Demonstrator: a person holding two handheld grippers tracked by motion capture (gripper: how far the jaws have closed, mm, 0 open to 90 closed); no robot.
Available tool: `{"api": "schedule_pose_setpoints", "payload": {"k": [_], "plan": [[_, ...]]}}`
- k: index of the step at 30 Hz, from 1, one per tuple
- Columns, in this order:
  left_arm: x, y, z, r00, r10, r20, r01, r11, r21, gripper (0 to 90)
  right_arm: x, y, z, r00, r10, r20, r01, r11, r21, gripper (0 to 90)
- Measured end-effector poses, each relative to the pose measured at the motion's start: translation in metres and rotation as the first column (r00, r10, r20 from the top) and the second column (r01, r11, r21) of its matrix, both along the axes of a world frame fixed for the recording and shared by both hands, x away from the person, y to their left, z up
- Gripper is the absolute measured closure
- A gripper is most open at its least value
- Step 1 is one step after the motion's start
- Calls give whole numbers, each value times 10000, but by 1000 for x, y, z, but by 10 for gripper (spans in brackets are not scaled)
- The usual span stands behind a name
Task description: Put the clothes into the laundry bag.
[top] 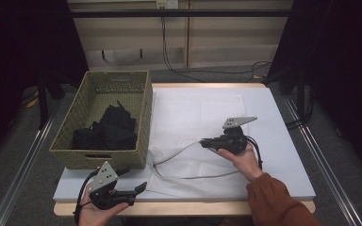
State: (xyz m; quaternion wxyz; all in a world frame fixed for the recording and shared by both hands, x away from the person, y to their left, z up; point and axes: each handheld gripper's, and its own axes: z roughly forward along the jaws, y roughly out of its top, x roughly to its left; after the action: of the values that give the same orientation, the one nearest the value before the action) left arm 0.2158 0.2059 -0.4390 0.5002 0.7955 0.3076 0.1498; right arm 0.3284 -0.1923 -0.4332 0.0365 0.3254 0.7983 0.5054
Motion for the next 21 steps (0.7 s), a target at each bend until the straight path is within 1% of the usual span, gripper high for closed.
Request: {"api": "schedule_pose_setpoints", "payload": {"k": [3,4,6,7,9,10,12,14,17,20,21], "plan": [[0,0,0,10000,-20,83,21,9999,-101,201,1,0,3,10000,-4,28,4,10000,84,893],[-1,0,0,10000,2,57,-1,9998,-180,201,1,0,4,10000,19,67,-20,10000,53,893],[-1,0,1,10000,0,85,2,9998,-193,200,0,0,4,10000,43,59,-43,10000,70,892],[-1,0,1,9999,57,135,-55,9999,-126,199,0,1,5,10000,52,44,-53,10000,67,893],[0,0,1,9999,14,160,-10,9997,-262,196,0,-1,6,10000,59,69,-59,9999,101,892],[0,0,1,9999,14,172,-10,9997,-262,196,1,-1,7,10000,39,80,-40,9999,136,893],[0,1,1,9999,25,144,-21,9997,-258,193,1,-2,10,9999,45,138,-46,9999,95,892],[0,1,1,9999,39,141,-35,9996,-273,187,1,-2,13,9997,31,242,-29,10000,-86,893],[-1,0,1,9999,45,147,-40,9992,-390,184,2,-3,18,9995,40,313,-42,10000,45,892],[0,0,1,9998,43,175,-38,9995,-298,182,4,-3,22,9995,50,318,-55,9998,169,892],[-1,0,1,9998,7,188,-4,9999,-144,182,5,-3,23,9993,53,380,-59,9999,145,892]]}}
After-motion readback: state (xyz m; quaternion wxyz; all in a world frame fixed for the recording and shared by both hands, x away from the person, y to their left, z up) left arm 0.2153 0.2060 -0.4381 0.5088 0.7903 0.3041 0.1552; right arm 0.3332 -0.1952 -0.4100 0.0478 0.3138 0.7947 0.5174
